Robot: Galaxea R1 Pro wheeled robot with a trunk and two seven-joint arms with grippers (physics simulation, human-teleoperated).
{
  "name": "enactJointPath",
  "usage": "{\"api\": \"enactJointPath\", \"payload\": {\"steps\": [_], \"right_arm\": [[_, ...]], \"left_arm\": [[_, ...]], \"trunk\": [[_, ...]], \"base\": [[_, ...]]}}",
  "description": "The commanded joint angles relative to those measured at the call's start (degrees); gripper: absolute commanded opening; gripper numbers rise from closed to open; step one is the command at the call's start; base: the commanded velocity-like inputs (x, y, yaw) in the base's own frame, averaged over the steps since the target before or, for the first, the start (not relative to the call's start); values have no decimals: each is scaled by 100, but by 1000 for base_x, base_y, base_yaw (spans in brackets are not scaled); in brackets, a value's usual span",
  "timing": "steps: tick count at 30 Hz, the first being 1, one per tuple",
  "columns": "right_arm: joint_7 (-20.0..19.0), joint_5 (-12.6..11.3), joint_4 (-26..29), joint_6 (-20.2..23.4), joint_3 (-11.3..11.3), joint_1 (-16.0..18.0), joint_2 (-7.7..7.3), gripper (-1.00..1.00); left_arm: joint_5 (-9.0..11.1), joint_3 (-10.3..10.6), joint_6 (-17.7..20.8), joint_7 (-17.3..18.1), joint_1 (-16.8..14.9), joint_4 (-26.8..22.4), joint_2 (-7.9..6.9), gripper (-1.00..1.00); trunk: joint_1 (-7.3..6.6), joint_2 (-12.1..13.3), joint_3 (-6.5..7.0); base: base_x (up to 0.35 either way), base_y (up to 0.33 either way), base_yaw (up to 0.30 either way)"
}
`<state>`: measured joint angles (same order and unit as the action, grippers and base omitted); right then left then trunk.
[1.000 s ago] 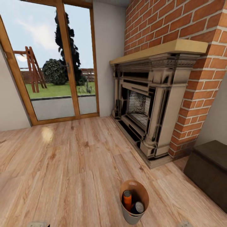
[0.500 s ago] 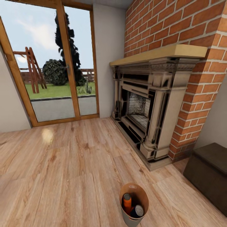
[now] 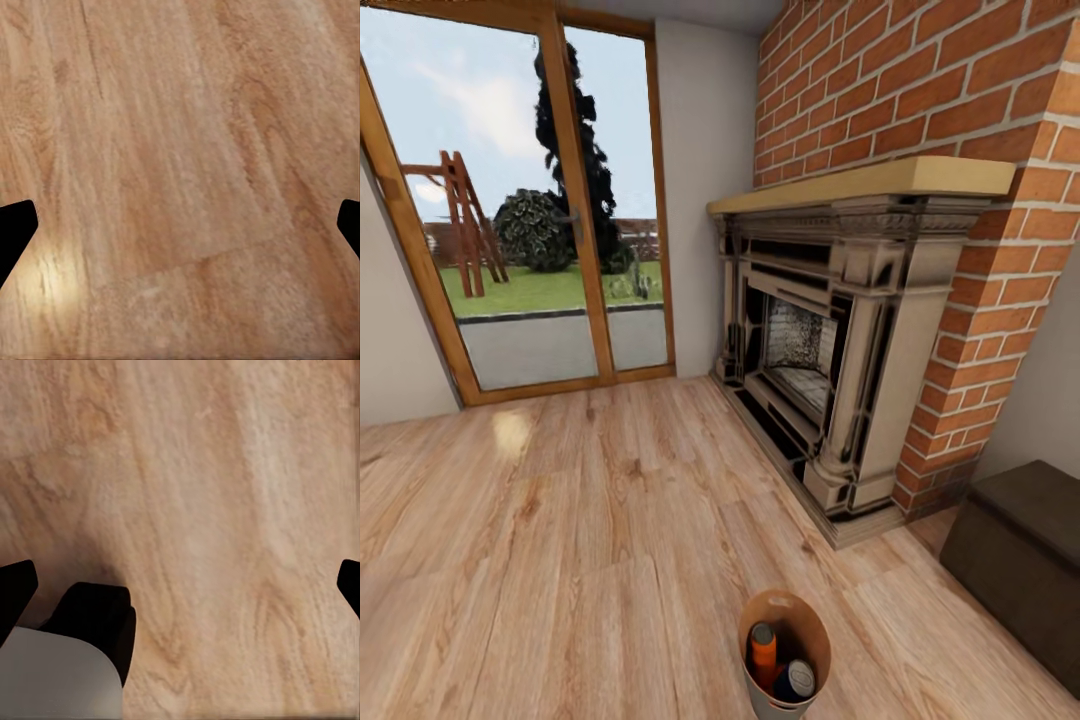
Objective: Put the three can of soda from the living room inside the tash can in the kitchen.
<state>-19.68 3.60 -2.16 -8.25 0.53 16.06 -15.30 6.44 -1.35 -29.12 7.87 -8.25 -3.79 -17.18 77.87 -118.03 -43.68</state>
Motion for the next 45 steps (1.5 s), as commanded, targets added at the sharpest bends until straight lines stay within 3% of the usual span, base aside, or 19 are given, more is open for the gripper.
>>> {"api": "enactJointPath", "payload": {"steps": [1, 7, 22, 45], "right_arm": [[3, -41, -1, -2, 0, -7, 4, 100], [18, -194, -4, -265, -5, -163, 39, 100], [25, -227, -4, -412, 0, -241, 71, 100], [34, -228, -4, -412, -1, -467, 134, 100]], "left_arm": [[-1, 1, 1, -5, 2, 15, 1, 100], [-2, 3, 3, -20, 9, 68, 62, 100], [-17, 12, 3, -23, 14, 80, 193, 100], [-20, 14, 3, -23, 42, 80, 240, 100]], "trunk": [[-23, 41, 19], [-154, 282, 141], [-484, 884, 504], [-989, 1806, 748]], "base": [[0, 0, 0], [0, 0, 0], [0, 0, 0], [0, 0, 0]]}}
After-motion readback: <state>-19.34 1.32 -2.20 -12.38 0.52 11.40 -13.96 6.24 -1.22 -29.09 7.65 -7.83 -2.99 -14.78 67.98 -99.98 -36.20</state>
